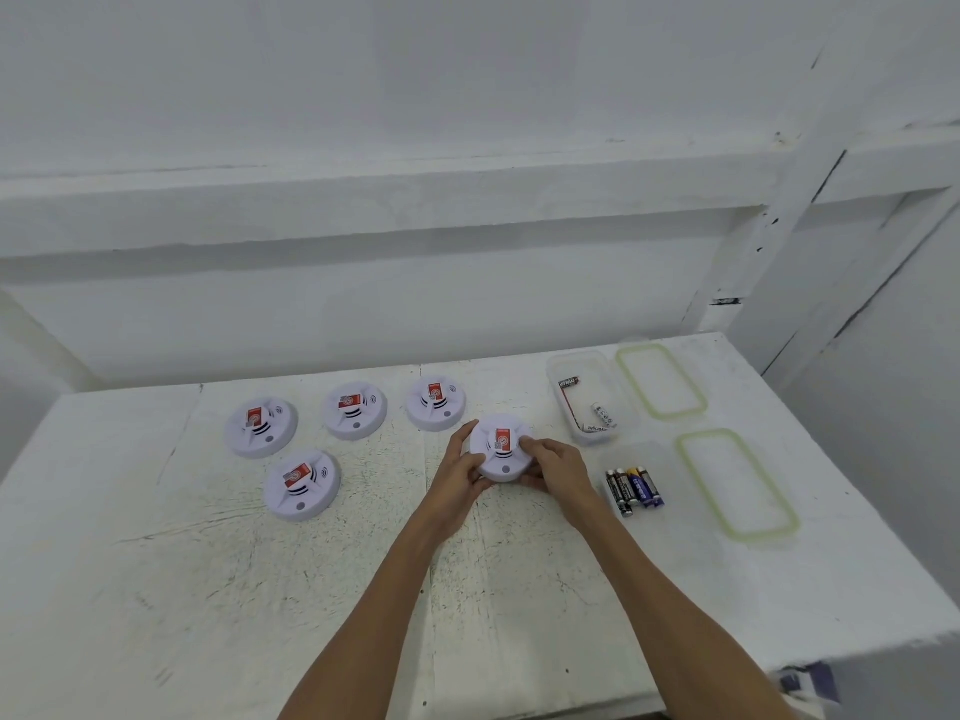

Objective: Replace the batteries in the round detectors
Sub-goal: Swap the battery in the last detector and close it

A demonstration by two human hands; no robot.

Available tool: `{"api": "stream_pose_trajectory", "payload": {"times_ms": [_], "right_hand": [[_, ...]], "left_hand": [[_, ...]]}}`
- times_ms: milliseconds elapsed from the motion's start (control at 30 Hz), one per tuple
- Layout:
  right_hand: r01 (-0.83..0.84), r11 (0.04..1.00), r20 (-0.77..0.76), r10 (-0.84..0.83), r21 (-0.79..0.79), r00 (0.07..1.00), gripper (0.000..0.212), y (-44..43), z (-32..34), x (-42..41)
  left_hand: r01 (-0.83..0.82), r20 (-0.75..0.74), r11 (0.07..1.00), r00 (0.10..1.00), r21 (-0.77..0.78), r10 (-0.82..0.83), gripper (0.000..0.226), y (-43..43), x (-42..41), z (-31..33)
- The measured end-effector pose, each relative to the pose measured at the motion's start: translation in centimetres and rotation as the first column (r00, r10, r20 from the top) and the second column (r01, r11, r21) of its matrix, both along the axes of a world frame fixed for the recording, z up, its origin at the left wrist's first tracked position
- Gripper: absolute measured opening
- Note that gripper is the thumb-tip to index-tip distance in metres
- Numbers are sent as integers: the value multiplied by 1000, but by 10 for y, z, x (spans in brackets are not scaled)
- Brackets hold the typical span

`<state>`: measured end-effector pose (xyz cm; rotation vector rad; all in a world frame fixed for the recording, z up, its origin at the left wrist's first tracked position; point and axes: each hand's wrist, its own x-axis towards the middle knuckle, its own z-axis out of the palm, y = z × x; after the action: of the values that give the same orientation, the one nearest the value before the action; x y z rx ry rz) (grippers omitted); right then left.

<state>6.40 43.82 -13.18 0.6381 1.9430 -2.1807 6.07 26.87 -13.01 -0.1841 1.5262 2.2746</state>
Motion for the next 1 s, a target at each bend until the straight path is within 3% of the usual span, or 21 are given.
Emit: {"api": "stream_pose_trajectory", "payload": {"times_ms": [1000], "right_hand": [[-15,1000,0,15,12,1000,28,2,-5,-1]], "left_hand": [[-1,-13,1000,1000,4,1,45,0,2,4]]}}
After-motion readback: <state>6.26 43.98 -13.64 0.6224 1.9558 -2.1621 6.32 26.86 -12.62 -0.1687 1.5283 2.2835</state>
